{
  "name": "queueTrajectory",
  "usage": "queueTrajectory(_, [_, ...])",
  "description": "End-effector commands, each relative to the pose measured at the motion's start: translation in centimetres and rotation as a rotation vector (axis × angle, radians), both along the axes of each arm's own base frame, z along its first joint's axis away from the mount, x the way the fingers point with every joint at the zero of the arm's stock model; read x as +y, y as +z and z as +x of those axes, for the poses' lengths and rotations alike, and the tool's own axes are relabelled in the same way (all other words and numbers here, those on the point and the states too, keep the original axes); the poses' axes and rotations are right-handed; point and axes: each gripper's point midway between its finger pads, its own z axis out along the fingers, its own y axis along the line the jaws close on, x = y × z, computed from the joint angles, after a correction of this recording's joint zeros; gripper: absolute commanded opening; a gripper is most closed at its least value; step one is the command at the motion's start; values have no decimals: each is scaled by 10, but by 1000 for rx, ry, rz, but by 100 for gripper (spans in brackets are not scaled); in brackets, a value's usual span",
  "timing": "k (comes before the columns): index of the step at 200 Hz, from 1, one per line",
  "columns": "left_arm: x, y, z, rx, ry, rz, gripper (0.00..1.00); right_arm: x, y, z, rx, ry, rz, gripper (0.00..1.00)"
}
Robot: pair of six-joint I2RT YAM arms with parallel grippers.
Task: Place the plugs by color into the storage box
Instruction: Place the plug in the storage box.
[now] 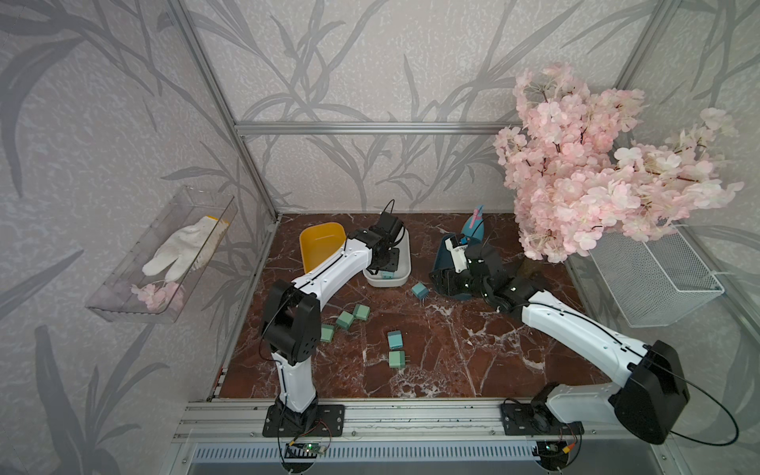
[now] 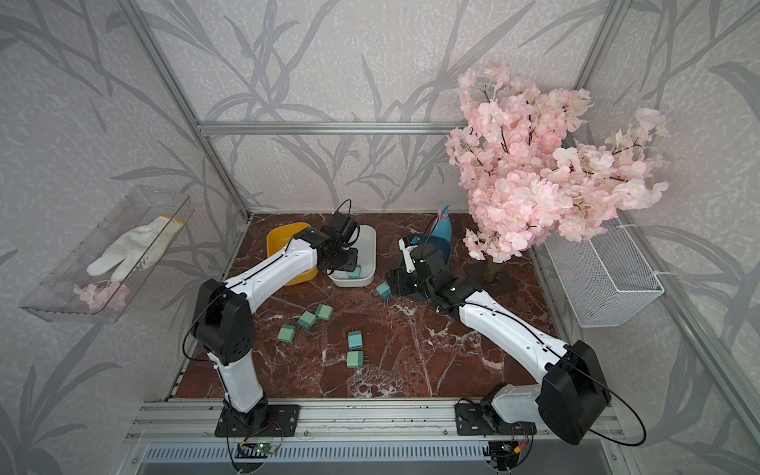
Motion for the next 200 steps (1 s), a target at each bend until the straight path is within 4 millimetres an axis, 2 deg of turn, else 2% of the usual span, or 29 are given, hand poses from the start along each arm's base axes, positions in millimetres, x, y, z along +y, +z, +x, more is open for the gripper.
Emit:
queueTrajectory(1, [0, 3, 13, 13, -30, 33, 38, 9, -3, 3, -7, 30, -1, 69])
queueTrajectory(12, [1, -1, 26, 12, -34, 71, 38, 11, -5, 5, -8, 37, -9, 69])
queueTrajectory(46, [5, -35, 52, 63, -33, 176, 38, 16, -18, 8, 19, 60, -37, 69])
queueTrajectory(80, [-2, -47, 68, 67, -43, 161, 39, 17, -24, 5, 23, 70, -24, 69])
queueTrajectory(121, [-5, -60, 75, 106, -50, 165, 42, 17, -31, 4, 41, 83, -51, 69])
queueTrajectory(159, [-7, -69, 74, 127, -45, 149, 47, 14, -28, 2, 30, 78, -48, 70])
queueTrajectory(200, [-10, -77, 73, 146, -50, 132, 47, 10, -30, 0, 34, 77, -69, 69])
